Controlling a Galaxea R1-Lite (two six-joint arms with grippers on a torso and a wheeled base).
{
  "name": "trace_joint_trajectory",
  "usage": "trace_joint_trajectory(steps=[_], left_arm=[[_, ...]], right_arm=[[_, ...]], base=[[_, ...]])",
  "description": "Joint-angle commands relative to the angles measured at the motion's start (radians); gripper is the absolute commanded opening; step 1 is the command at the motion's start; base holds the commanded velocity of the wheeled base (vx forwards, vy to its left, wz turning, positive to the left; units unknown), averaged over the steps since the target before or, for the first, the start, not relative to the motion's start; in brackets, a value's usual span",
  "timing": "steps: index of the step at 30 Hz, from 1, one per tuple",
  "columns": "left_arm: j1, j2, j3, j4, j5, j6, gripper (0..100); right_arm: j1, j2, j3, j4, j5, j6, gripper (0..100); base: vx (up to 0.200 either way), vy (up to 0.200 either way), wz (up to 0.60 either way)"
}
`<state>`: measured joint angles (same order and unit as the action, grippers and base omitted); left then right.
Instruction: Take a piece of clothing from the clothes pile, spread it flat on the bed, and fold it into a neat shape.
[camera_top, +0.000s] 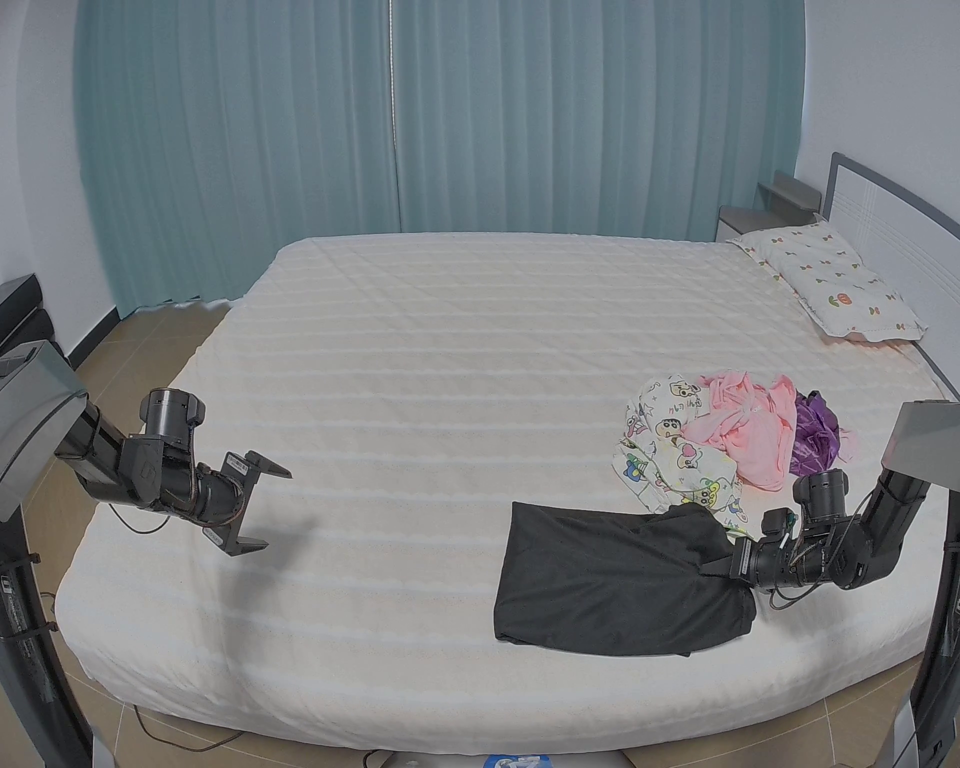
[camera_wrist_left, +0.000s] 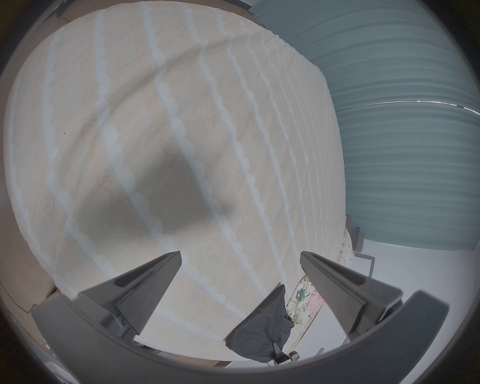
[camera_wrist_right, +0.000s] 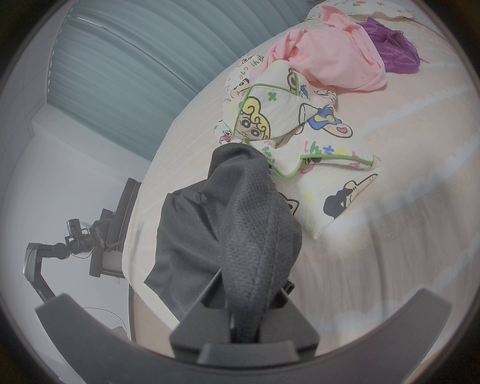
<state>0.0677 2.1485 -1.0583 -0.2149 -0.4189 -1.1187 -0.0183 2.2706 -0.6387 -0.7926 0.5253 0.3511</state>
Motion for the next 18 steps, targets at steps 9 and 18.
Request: trace_joint_trajectory(steps=[9,18], left_arm=[[0.000,0.001,0.000,-0.001,0.000,0.000,100],[0.001,0.001,-0.002,-0.001,-0.001,0.000,100]], right_arm=[[-0.002,0.000,-0.002,-0.001,0.001,0.003,0],[-0.037,0.003,-0.059,-0.011,-0.021,0.017,0]], base=[[-0.200,0.000,0.00],[0.000,0.000,0.00]])
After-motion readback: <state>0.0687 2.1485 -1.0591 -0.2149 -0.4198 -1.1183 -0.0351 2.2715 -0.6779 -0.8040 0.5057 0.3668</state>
